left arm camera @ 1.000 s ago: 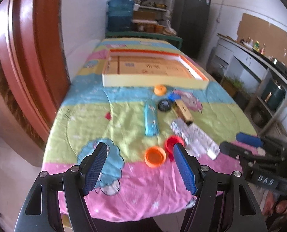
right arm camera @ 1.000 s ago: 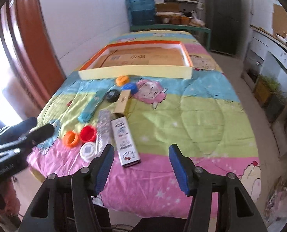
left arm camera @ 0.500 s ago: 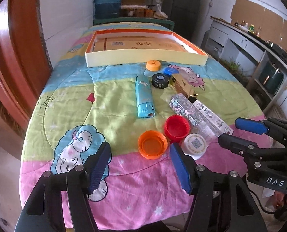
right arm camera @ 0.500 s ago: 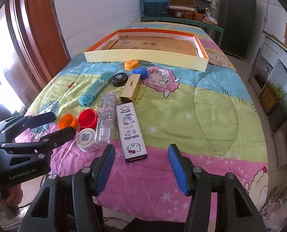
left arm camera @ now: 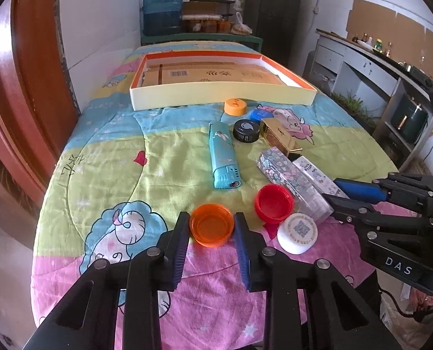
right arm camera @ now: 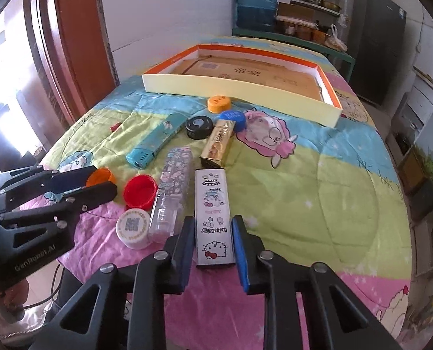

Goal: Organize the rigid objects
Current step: 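Carry the Hello Kitty box with the right gripper while the left carries the orange cap into the box lid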

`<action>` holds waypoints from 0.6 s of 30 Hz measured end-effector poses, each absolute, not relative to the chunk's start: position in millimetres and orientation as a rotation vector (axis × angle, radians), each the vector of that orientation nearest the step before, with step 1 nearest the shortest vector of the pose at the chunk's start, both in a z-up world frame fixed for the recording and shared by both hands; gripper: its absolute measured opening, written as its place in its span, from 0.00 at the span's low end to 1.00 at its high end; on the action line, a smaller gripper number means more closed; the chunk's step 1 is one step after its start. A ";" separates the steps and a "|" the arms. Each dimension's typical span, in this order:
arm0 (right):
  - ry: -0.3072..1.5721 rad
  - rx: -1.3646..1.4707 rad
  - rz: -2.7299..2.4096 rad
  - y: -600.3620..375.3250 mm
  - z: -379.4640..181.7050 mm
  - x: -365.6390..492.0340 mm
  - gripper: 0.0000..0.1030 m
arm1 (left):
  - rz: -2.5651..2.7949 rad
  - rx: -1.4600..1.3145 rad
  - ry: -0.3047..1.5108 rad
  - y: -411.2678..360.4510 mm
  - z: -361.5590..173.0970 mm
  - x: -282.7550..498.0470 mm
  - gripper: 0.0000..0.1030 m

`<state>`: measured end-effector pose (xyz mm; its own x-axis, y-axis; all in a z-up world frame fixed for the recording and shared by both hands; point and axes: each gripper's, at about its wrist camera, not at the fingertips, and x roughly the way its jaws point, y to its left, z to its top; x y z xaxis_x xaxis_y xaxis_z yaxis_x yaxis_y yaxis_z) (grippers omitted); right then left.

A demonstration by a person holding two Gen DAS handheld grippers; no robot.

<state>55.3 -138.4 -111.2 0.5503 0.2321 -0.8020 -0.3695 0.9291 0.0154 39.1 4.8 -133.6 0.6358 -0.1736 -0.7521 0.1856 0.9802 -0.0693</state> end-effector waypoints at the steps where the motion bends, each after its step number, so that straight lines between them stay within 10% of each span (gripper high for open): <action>1: 0.921 -0.156 0.362 -138.6 -111.4 55.4 0.24 | -0.205 0.016 0.857 4.8 -133.5 38.7 0.30; 18: 0.907 0.007 0.376 -168.3 -97.8 51.7 0.24 | -0.228 -0.044 0.834 10.8 -115.4 32.5 0.30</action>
<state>51.7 -168.3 -97.8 0.5559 0.3211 -0.7667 -0.3153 0.9349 0.1629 32.5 10.8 -115.4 0.6491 -0.2182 -0.7287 0.1836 0.9746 -0.1283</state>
